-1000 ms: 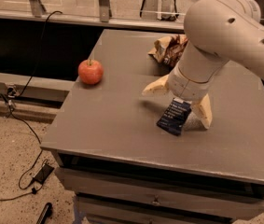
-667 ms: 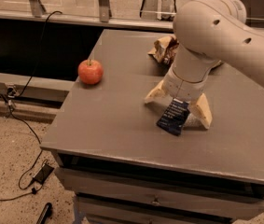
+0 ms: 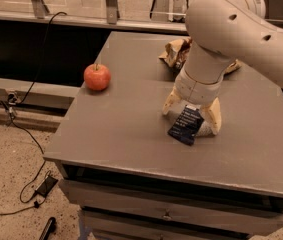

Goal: Pick rxbar blueberry

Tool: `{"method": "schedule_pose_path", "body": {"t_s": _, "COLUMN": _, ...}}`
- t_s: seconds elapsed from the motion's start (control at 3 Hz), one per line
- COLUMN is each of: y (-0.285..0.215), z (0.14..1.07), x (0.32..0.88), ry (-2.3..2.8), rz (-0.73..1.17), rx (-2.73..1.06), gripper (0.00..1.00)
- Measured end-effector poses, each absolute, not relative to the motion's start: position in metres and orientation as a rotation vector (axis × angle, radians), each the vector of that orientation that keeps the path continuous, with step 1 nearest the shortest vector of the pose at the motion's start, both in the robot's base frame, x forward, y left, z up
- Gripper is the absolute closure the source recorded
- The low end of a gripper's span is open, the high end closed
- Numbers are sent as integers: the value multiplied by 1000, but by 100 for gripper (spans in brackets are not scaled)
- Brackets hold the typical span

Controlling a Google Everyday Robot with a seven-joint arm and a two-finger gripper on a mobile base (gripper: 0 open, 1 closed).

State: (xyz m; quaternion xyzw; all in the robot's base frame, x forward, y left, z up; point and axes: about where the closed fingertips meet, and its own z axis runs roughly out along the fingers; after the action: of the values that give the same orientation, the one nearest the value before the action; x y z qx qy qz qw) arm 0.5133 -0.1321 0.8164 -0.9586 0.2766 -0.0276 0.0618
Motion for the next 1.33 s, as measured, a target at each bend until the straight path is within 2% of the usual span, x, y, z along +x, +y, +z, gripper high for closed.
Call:
{"method": "schedule_pose_path", "body": {"t_s": 0.33, "y": -132, "z": 826, "x": 513, "ry": 836, "rz": -83, "rx": -2898, "gripper": 88}}
{"method": "schedule_pose_path", "body": {"t_s": 0.67, "y": -132, "z": 832, "x": 513, "ry": 836, "rz": -84, "rx": -2898, "gripper": 100}}
{"method": "schedule_pose_path", "body": {"t_s": 1.33, "y": -145, "z": 860, "x": 500, "ry": 884, "rz": -130, "rx": -2691, "gripper": 100}}
